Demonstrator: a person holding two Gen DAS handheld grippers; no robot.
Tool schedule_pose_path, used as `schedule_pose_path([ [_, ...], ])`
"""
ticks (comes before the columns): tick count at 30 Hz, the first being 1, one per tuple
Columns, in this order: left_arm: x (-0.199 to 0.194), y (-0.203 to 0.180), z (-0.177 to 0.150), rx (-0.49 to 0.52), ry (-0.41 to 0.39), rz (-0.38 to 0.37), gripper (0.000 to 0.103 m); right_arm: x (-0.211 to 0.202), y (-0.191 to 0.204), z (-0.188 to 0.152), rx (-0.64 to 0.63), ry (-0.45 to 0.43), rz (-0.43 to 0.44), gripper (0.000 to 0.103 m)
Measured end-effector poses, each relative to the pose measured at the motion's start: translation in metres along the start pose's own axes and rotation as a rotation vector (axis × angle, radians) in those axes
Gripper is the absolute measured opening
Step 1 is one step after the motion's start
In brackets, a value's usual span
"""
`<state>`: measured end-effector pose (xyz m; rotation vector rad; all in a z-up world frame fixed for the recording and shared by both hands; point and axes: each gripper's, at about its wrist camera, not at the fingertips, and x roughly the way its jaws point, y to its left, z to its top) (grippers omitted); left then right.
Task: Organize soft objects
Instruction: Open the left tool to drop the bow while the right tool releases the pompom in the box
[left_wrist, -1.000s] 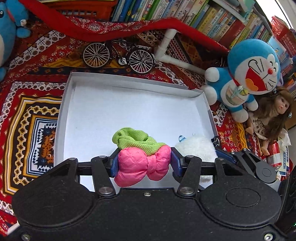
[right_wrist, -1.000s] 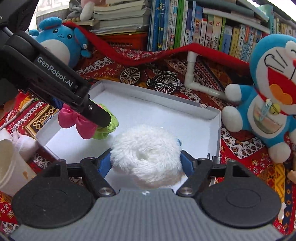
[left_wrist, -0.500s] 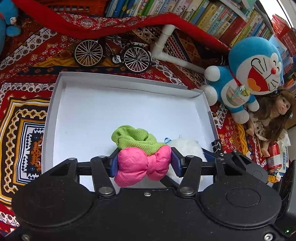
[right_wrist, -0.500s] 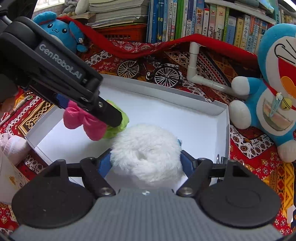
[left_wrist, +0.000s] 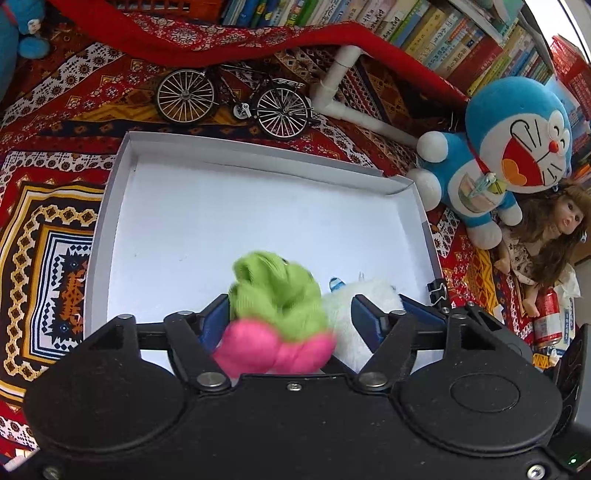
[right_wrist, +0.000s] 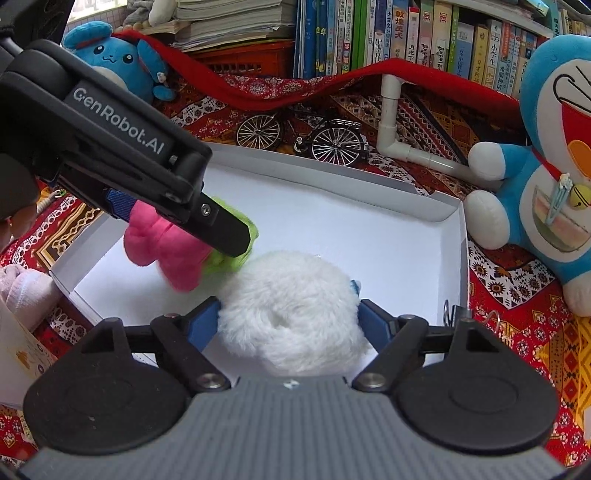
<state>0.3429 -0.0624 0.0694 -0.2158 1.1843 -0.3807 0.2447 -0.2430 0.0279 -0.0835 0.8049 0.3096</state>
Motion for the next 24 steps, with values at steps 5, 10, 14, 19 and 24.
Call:
schedule_pose_path([
  [5,-0.007,0.003,-0.001,-0.016,-0.006,-0.009,0.073,-0.005,0.001,-0.001,0.0,-0.008,0.001,0.095],
  [10,-0.016,0.005,-0.006,-0.02,-0.021,-0.025,0.074,-0.014,0.003,-0.004,-0.008,-0.026,-0.004,0.099],
  [14,-0.025,0.004,-0.01,-0.012,-0.032,-0.031,0.075,-0.024,0.006,-0.008,-0.023,-0.045,-0.007,0.101],
  [19,-0.037,0.0,-0.019,0.009,-0.054,-0.024,0.075,-0.037,0.008,-0.011,-0.033,-0.072,-0.013,0.102],
  [24,-0.054,-0.006,-0.031,0.043,-0.081,-0.029,0.075,-0.056,0.011,-0.015,-0.042,-0.112,-0.034,0.103],
])
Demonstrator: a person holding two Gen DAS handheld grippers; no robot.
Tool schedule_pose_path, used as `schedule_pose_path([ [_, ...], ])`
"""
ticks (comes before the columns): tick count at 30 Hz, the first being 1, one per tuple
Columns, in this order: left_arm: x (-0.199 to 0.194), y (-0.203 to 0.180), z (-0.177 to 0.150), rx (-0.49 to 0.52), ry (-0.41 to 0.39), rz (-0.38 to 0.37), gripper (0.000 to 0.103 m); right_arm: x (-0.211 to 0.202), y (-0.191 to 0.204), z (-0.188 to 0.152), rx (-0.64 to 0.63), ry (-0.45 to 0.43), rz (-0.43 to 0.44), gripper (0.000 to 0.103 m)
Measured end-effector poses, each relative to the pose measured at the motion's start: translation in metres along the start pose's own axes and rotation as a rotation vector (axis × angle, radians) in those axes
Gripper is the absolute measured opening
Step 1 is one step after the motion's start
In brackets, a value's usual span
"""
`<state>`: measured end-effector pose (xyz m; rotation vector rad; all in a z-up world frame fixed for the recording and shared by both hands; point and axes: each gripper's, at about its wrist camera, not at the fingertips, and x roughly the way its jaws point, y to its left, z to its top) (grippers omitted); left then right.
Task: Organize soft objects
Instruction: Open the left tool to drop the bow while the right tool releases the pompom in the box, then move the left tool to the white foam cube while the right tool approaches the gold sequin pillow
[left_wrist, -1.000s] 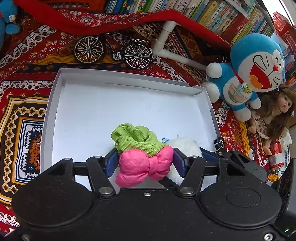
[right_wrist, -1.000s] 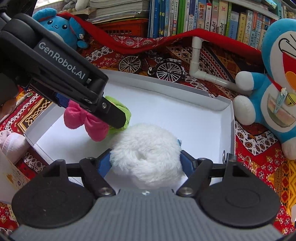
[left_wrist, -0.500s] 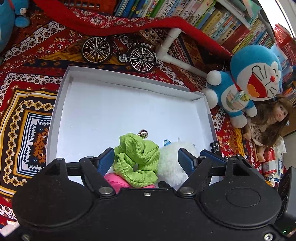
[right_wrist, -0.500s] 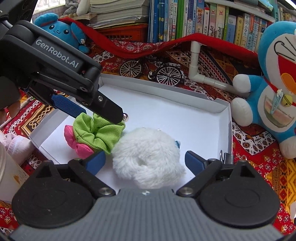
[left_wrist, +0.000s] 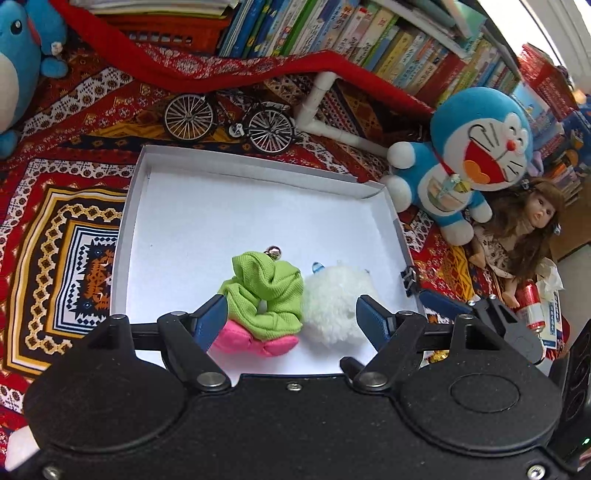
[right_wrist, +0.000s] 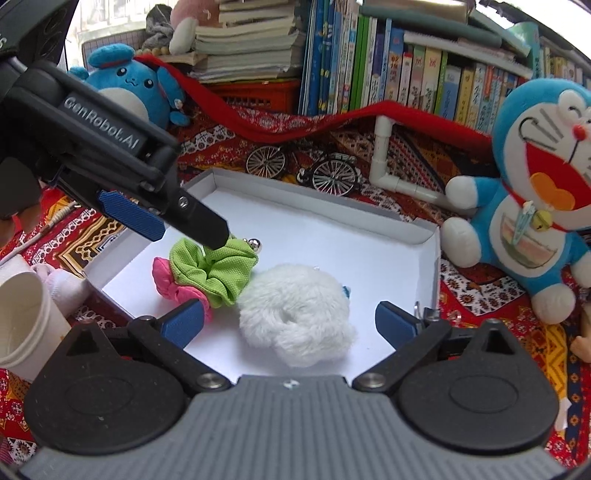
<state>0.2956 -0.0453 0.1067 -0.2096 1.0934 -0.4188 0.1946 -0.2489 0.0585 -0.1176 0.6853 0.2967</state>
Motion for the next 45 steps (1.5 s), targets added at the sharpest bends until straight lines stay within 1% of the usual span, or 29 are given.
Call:
schedule_pose_path([
  [6,-0.022,-0.011,-0.017,0.047,-0.026,-0.03,0.075,-0.027,0.006,-0.005,-0.011,-0.063,-0.014,0.103],
  [11,-0.044,-0.016,-0.033,0.089,-0.072,-0.054,0.076,-0.049,0.012,-0.012,-0.028,-0.111,-0.026,0.103],
  [14,-0.055,-0.015,-0.044,0.095,-0.095,-0.07,0.076,-0.061,0.013,-0.019,-0.034,-0.141,-0.034,0.103],
  [19,-0.069,-0.011,-0.063,0.12,-0.15,-0.067,0.076,-0.079,0.018,-0.031,-0.053,-0.183,-0.044,0.103],
  [22,-0.075,-0.01,-0.074,0.14,-0.172,-0.066,0.076,-0.088,0.022,-0.037,-0.06,-0.203,-0.046,0.103],
  [26,-0.084,-0.008,-0.089,0.154,-0.196,-0.083,0.076,-0.097,0.026,-0.045,-0.066,-0.229,-0.055,0.103],
  [32,-0.093,-0.007,-0.109,0.184,-0.237,-0.076,0.078,-0.106,0.028,-0.055,-0.058,-0.25,-0.057,0.103],
  [37,-0.096,-0.003,-0.121,0.197,-0.25,-0.065,0.078,-0.111,0.028,-0.063,-0.048,-0.263,-0.065,0.103],
  [45,-0.096,0.002,-0.131,0.2,-0.254,-0.053,0.078,-0.113,0.024,-0.072,-0.025,-0.258,-0.064,0.103],
])
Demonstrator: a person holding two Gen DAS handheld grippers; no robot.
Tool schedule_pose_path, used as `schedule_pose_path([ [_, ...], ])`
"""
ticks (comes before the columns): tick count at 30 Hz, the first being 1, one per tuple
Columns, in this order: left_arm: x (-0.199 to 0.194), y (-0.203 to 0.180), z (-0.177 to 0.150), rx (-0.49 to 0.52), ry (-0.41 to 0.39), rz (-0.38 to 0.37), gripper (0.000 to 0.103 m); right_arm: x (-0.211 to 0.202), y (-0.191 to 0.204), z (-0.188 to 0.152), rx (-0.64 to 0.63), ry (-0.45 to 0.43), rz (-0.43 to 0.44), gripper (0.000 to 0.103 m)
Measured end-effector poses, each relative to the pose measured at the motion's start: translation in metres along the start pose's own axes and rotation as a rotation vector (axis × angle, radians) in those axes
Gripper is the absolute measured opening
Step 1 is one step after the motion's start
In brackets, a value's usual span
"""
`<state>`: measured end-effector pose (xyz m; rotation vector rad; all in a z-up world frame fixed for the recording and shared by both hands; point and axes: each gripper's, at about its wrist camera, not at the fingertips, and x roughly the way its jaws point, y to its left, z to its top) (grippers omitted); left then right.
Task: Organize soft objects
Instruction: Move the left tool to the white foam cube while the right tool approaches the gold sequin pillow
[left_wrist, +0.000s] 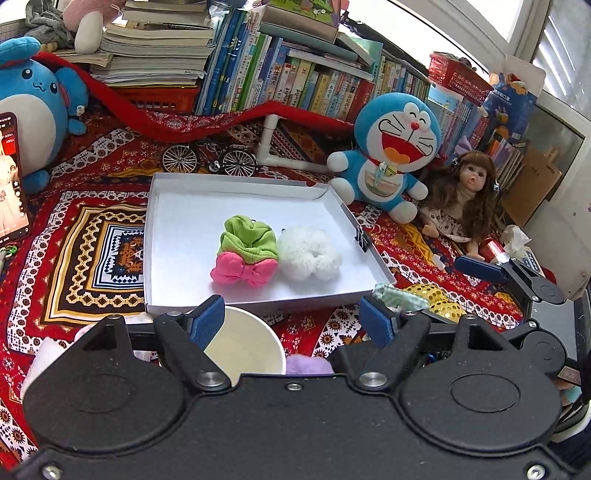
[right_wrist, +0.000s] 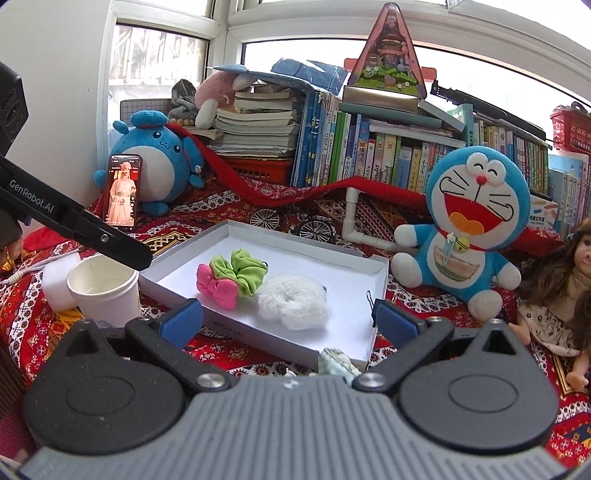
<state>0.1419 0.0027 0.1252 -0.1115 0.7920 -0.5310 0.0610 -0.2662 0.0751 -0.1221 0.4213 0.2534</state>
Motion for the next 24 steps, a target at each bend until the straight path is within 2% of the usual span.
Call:
schedule_pose_path([
  [13,-0.04,0.017,-0.027,0.008,-0.115,0.058,0.082,-0.016,-0.006,-0.018,0.018,-0.017,-0.057,0.103],
  [24,-0.062,0.051,-0.063,-0.032,-0.228,0.229,0.086,-0.029,-0.026,-0.045,0.062,-0.025,-0.173,0.103],
])
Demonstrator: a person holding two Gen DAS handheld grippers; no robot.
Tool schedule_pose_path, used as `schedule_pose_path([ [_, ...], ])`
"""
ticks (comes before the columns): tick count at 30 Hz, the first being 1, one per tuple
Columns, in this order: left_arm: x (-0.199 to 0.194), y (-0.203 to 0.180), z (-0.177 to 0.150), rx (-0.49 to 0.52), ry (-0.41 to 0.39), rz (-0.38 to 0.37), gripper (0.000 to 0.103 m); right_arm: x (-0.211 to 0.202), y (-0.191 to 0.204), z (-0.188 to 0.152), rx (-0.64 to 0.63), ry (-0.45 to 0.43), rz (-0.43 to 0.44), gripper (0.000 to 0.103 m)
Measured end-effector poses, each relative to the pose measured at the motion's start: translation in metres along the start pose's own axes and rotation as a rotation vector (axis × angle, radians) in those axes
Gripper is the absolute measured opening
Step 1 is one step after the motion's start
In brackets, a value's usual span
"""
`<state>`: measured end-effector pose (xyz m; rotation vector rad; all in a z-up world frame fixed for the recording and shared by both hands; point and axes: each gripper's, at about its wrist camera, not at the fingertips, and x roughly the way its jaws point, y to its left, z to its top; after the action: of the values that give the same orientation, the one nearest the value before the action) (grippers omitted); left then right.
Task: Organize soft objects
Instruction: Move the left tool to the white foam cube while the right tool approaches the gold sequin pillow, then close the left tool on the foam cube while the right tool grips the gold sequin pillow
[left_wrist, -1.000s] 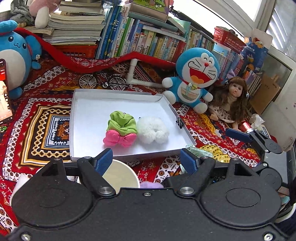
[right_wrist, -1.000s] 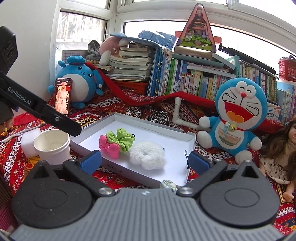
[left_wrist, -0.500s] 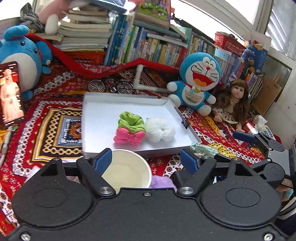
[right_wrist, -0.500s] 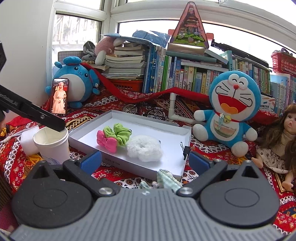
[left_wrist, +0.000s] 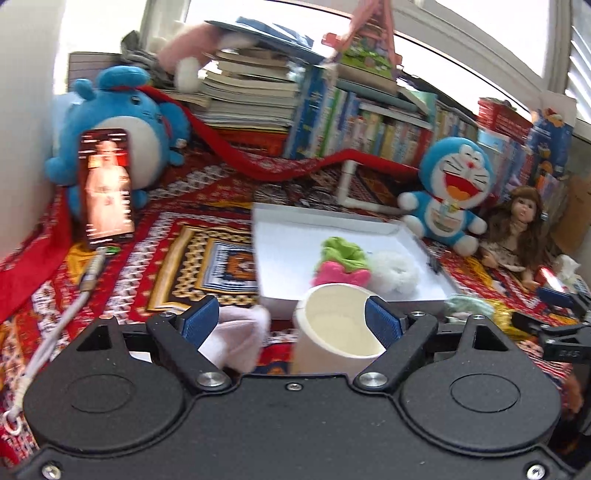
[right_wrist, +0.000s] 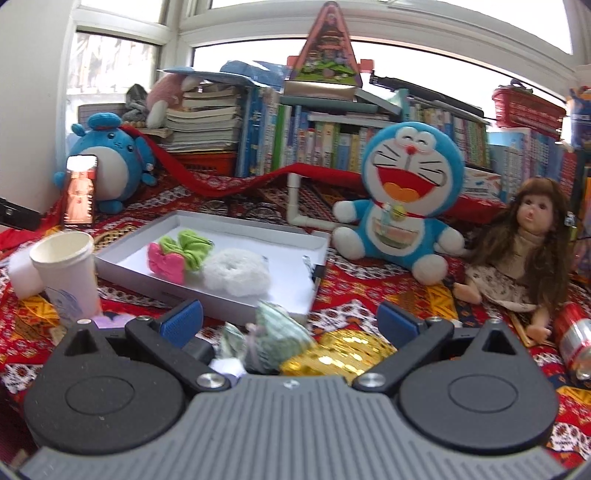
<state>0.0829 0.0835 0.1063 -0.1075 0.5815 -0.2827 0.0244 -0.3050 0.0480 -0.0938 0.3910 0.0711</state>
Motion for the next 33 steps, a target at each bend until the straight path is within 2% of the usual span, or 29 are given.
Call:
schedule_pose_path([
  [5,-0.003,0.018,-0.02,0.005,-0.044,0.122,0.087,-0.006,-0.009,-0.013,0.015,-0.006,-0.048,0.103],
  [10,0.002,0.028,-0.045,0.012,-0.046,0.229,0.087,-0.006,-0.022,-0.028,0.085,0.003,-0.087,0.103],
  [16,0.012,0.037,-0.062,-0.039,-0.014,0.255,0.087,-0.003,-0.023,-0.039,0.112,0.016,-0.105,0.103],
  [22,0.019,0.041,-0.064,-0.048,-0.041,0.298,0.089,0.0,-0.021,-0.042,0.113,0.016,-0.131,0.1],
  [33,0.03,0.048,-0.068,-0.091,-0.037,0.312,0.089,0.007,-0.027,-0.041,0.183,0.02,-0.113,0.1],
])
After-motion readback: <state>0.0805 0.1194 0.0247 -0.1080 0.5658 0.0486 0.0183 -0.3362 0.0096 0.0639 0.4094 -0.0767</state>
